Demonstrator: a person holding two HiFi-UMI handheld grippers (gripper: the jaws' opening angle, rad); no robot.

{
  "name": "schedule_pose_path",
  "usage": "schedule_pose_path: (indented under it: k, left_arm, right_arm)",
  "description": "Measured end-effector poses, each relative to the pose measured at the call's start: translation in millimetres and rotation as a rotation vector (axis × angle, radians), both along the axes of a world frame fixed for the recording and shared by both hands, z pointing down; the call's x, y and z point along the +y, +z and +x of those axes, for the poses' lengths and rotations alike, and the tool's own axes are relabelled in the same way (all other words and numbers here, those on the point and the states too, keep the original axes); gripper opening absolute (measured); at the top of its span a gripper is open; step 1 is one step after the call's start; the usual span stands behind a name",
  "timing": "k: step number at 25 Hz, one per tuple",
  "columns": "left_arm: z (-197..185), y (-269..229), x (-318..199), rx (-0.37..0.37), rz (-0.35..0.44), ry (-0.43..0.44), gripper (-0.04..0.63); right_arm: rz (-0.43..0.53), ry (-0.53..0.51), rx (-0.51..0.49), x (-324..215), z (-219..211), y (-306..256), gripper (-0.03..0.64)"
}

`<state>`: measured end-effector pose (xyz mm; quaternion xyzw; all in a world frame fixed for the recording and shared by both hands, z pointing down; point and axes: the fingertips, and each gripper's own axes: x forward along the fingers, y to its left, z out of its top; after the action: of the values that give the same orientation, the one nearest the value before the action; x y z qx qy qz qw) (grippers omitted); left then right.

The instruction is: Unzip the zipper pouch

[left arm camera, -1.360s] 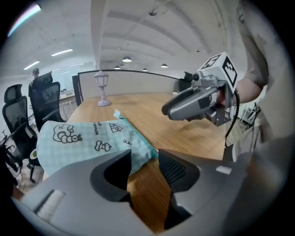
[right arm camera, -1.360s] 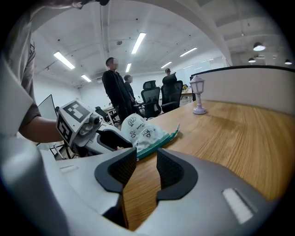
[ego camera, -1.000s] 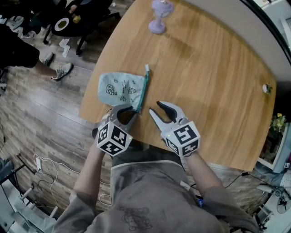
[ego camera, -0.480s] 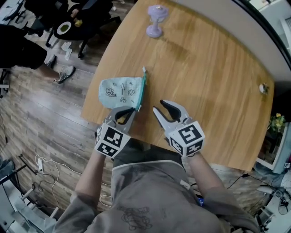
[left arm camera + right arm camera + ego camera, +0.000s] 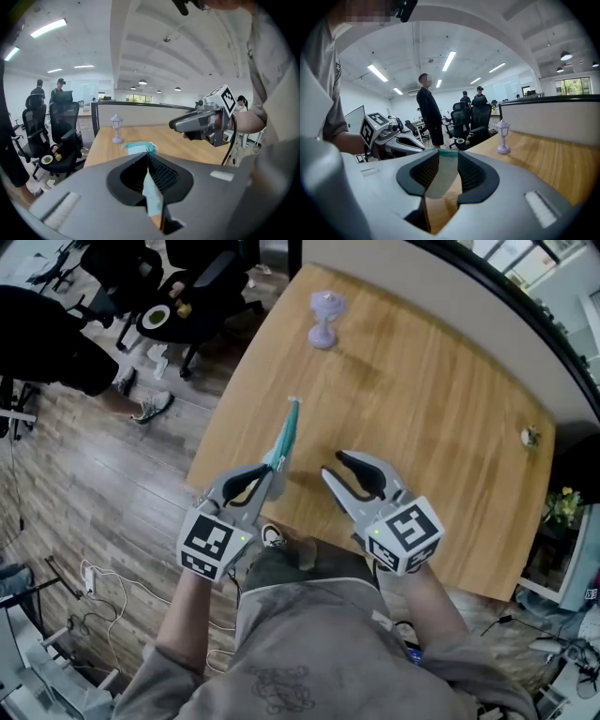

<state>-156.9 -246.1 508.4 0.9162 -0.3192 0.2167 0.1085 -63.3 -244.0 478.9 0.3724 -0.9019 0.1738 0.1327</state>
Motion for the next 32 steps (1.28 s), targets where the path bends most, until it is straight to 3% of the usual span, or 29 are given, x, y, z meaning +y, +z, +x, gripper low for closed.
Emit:
schedule_pose_path:
  k: [11, 22, 32]
  left_arm:
    - [-10, -110, 27, 0.05, 0.11, -0.072, 0.008]
    - [-27, -159, 39, 0.072, 0.18, -0.127, 0.008]
    - [-14, -168, 49, 0.058, 0.175, -0.084, 0.009]
  right_arm:
    - [0.126, -0.108, -0.045, 31, -14, -100, 0.135]
    - [0.163, -0.198, -0.097, 48, -36, -134, 0.135]
    - [0.316, -0.337, 0.052, 64, -69, -157, 0.135]
